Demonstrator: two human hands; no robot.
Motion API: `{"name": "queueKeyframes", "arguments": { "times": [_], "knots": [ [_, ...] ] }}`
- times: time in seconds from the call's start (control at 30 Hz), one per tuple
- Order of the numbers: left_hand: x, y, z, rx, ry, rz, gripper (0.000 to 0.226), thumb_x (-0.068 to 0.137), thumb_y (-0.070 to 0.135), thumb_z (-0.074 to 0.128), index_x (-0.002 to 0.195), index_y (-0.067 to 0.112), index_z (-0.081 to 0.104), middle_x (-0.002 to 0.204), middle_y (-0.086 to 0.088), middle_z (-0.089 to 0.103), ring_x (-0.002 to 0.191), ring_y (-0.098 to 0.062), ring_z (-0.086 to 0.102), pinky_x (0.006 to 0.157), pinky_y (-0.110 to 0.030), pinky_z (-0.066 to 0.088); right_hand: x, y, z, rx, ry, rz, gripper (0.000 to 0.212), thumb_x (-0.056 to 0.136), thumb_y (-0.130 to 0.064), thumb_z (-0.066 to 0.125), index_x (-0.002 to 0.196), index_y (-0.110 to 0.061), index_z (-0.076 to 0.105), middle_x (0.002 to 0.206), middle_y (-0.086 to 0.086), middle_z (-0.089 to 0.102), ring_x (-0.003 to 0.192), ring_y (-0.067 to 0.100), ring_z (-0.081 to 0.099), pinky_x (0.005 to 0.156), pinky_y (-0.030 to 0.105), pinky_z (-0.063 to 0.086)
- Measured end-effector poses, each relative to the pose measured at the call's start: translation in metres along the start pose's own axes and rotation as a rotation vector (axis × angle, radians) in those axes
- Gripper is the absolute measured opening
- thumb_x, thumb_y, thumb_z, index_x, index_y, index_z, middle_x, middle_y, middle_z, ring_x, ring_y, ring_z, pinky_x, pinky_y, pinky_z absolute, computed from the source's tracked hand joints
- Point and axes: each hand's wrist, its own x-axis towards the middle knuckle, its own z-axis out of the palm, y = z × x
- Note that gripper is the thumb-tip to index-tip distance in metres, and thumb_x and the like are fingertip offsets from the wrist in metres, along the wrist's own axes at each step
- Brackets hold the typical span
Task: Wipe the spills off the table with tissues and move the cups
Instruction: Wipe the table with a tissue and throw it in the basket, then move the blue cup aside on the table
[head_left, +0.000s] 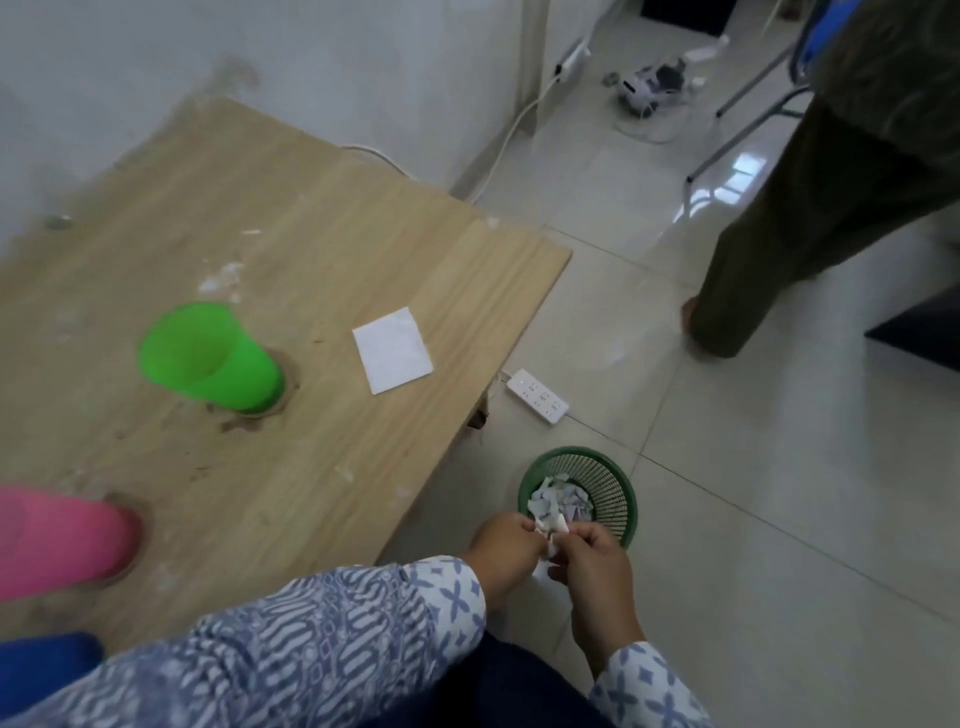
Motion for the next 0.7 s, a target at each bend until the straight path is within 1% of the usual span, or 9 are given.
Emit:
{"name": "queueKeyframes", "arguments": {
  "times": [0.07,0.13,0.27,0.37,0.43,0.5,0.53,0.6,0.7],
  "knots": [
    [0.017,0.004,0.009,0.054,-0.019,0.005,0.015,0.084,0.012,0.056,0.095,0.006,0.066,0.086,-0.02,0.06,0.077,-0.025,0.053,0.069,-0.033,0.04,0.017,0.007,-0.006,0.024,0.027,0.042,0.009,0.078,0.002,0.055,0.072,-0.004,0.058,0.076,0.016,0.063,0.068,0.024,0.056,0.063,0.038,0.05],
    [0.033,0.008,0.018,0.092,-0.037,0.006,0.018,0.084,0.014,0.059,0.099,0.008,0.067,0.097,-0.017,0.067,0.091,-0.035,0.062,0.074,-0.035,0.047,0.037,0.014,-0.012,0.03,0.066,0.076,0.008,0.078,0.001,0.055,0.072,-0.004,0.059,0.079,0.018,0.065,0.071,0.029,0.059,0.067,0.041,0.053],
    [0.045,0.018,0.026,0.151,-0.071,0.019,0.04,0.089,0.016,0.053,0.129,0.015,0.056,0.125,-0.014,0.06,0.116,-0.032,0.056,0.095,-0.036,0.047,0.073,0.028,-0.02,0.059,0.12,0.146,0.008,0.078,0.0,0.056,0.073,-0.004,0.06,0.087,0.022,0.066,0.083,0.04,0.064,0.073,0.052,0.056],
    [0.054,0.023,0.031,0.198,-0.125,0.065,0.042,0.093,0.005,0.046,0.135,0.006,0.048,0.134,-0.013,0.054,0.12,-0.028,0.053,0.092,-0.025,0.043,0.095,0.035,-0.024,0.076,0.168,0.195,0.01,0.078,0.001,0.055,0.07,-0.005,0.058,0.09,0.023,0.064,0.079,0.033,0.063,0.07,0.044,0.057],
    [0.057,0.023,0.034,0.213,-0.154,0.082,0.037,0.093,0.0,0.045,0.129,0.005,0.052,0.128,-0.013,0.058,0.116,-0.024,0.055,0.087,-0.02,0.04,0.106,0.039,-0.026,0.098,0.197,0.221,0.012,0.077,0.004,0.054,0.072,-0.006,0.058,0.092,0.024,0.064,0.076,0.028,0.06,0.067,0.041,0.054],
    [0.063,0.021,0.037,0.198,-0.162,0.076,0.031,0.091,0.0,0.047,0.115,0.017,0.056,0.114,-0.009,0.06,0.112,-0.022,0.056,0.09,-0.024,0.042,0.114,0.043,-0.029,0.152,0.192,0.253,0.02,0.077,0.011,0.052,0.088,-0.003,0.062,0.095,0.021,0.063,0.078,0.026,0.059,0.061,0.034,0.052],
    [0.065,0.019,0.038,0.195,-0.168,0.073,0.032,0.09,0.001,0.048,0.114,0.02,0.056,0.111,-0.005,0.059,0.111,-0.021,0.056,0.091,-0.025,0.042,0.118,0.047,-0.031,0.185,0.187,0.266,0.029,0.078,0.014,0.05,0.1,-0.002,0.061,0.099,0.019,0.062,0.081,0.026,0.059,0.06,0.031,0.051],
    [0.068,0.016,0.037,0.21,-0.182,0.06,0.036,0.091,0.004,0.05,0.125,0.012,0.055,0.113,-0.003,0.059,0.11,-0.018,0.055,0.095,-0.025,0.041,0.123,0.055,-0.035,0.222,0.198,0.295,0.04,0.079,0.016,0.048,0.115,-0.002,0.053,0.107,0.017,0.057,0.088,0.026,0.058,0.062,0.029,0.051],
    [0.068,0.017,0.031,0.245,-0.187,0.03,0.029,0.092,0.008,0.051,0.12,0.008,0.057,0.111,-0.003,0.056,0.105,-0.016,0.052,0.096,-0.026,0.041,0.124,0.061,-0.037,0.19,0.211,0.332,0.034,0.079,0.013,0.049,0.106,-0.007,0.053,0.109,0.018,0.056,0.091,0.027,0.056,0.068,0.033,0.051]
  ]
}}
